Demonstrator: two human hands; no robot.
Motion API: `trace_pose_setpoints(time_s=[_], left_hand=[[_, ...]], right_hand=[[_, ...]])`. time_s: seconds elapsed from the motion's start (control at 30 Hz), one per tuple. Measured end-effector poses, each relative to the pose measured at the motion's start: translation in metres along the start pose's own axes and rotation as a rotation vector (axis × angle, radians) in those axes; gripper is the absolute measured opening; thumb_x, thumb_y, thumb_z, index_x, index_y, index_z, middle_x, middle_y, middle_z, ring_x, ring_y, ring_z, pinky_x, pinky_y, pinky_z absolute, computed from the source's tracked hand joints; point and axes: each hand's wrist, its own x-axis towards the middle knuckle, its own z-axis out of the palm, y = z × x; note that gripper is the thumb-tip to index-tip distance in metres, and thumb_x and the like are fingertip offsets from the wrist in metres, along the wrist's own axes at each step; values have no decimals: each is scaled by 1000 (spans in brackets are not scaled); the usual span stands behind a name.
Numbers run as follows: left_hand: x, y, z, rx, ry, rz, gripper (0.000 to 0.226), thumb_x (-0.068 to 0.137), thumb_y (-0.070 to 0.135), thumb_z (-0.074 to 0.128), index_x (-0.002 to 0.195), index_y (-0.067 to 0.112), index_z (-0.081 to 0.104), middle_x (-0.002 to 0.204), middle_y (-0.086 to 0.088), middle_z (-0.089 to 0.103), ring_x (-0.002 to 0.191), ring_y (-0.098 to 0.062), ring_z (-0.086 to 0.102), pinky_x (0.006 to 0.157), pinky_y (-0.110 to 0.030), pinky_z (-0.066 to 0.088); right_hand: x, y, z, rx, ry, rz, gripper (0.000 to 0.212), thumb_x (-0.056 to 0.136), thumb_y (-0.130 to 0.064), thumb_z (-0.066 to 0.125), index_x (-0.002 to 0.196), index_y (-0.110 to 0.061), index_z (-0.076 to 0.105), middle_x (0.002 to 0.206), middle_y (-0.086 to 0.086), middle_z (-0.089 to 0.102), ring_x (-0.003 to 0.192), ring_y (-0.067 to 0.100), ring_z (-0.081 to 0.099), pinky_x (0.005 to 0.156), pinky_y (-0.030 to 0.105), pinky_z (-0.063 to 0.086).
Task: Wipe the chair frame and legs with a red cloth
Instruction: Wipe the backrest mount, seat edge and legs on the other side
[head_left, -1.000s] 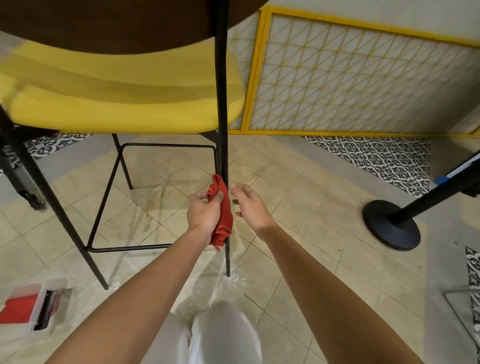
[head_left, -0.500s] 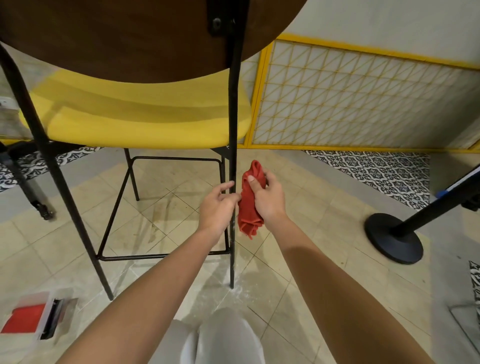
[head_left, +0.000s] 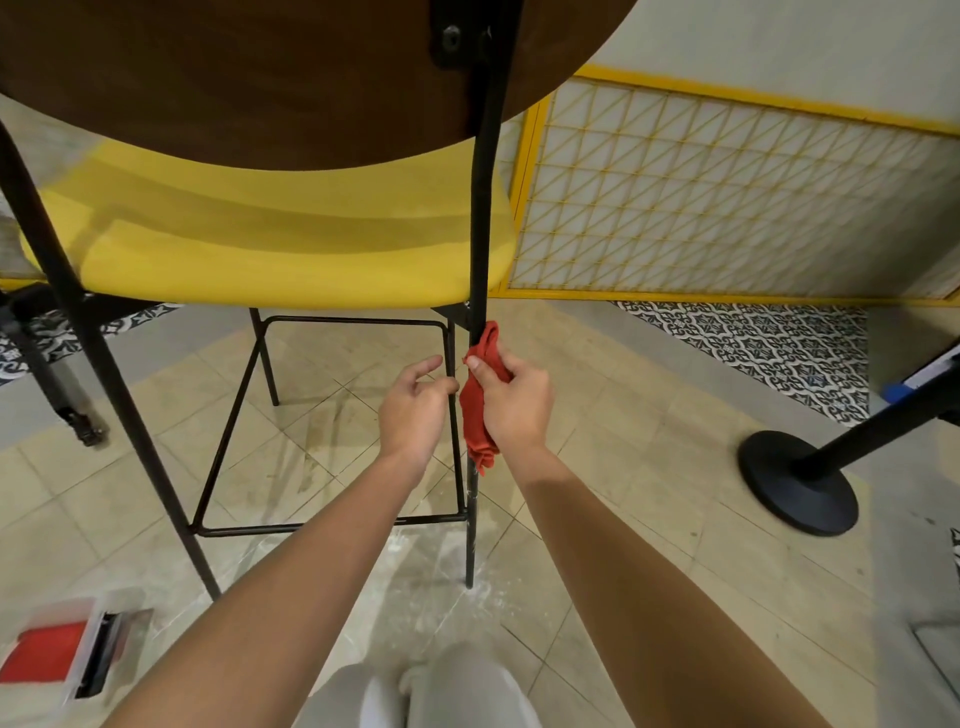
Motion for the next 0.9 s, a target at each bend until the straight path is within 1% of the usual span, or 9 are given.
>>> trace_pose_setpoints(time_s=[0.13, 0.2, 0.27, 0.33, 0.37, 0.43, 0.53, 0.7, 0.9], left_hand=[[2, -1, 2, 19, 12, 2, 35, 84, 18, 61, 119, 27, 61, 85, 15, 58, 84, -5, 56, 72, -21, 41], [2, -1, 3, 26, 19, 5, 35, 84, 19, 61, 118, 28, 61, 83, 16, 55, 81, -4, 55, 70, -19, 41], [2, -2, 4, 27, 16, 2, 35, 84, 20, 62, 118, 28, 62, 85, 17, 54, 84, -6, 56, 74, -22, 42], [4, -4, 4, 21, 12, -9, 36, 83, 19, 62, 118, 27, 63, 89, 17, 56, 92, -10, 58, 84, -26, 43], [4, -6, 3, 16, 12, -11, 36, 82, 18, 62, 118, 25, 63, 90, 16, 57, 94, -11, 58, 88, -27, 44], [7, -9, 3, 3, 16, -18, 35, 82, 16, 62, 116, 23, 64, 89, 11, 62, 95, -12, 60, 89, -27, 45], [12, -15, 4, -15, 17, -36, 31, 81, 17, 61, 111, 26, 65, 94, 1, 68, 98, -15, 62, 93, -30, 46], [19, -22, 9, -36, 2, -48, 29, 82, 21, 58, 109, 29, 65, 104, 0, 68, 104, -15, 59, 97, -33, 44], [27, -34, 11, -31, 11, -69, 28, 85, 23, 58, 112, 28, 64, 107, 1, 67, 104, -15, 57, 96, -31, 43]], right_hand=[[-1, 10, 1, -21, -25, -3, 41, 86, -21, 68, 125, -13, 62, 110, 4, 70, 99, 13, 64, 88, 22, 49], [0, 17, 0, -42, -64, 29, 41, 86, -21, 68, 126, -14, 61, 112, 4, 69, 100, 13, 64, 87, 20, 49], [1, 23, -4, -59, -99, 50, 42, 86, -21, 68, 126, -13, 61, 115, 3, 68, 100, 11, 63, 82, 11, 46], [2, 23, -8, -22, -91, 45, 40, 85, -21, 68, 124, -14, 63, 112, 2, 69, 97, 8, 63, 76, 5, 45], [2, 21, -9, 26, -75, 39, 39, 85, -21, 68, 123, -15, 64, 110, 0, 70, 95, 8, 64, 78, 8, 47], [2, 18, -8, 112, -43, 20, 35, 85, -22, 68, 120, -17, 66, 105, -3, 70, 96, 10, 65, 86, 23, 52], [2, 20, -2, 92, -42, -25, 35, 85, -20, 66, 120, -17, 66, 106, -1, 69, 98, 12, 65, 90, 36, 53], [0, 40, 4, 55, -56, 12, 37, 85, -15, 67, 122, -14, 64, 111, 0, 67, 100, 10, 63, 93, 33, 51], [-3, 54, 9, 56, -52, -43, 33, 84, -14, 67, 117, -14, 66, 105, -5, 63, 103, 11, 60, 93, 32, 50]])
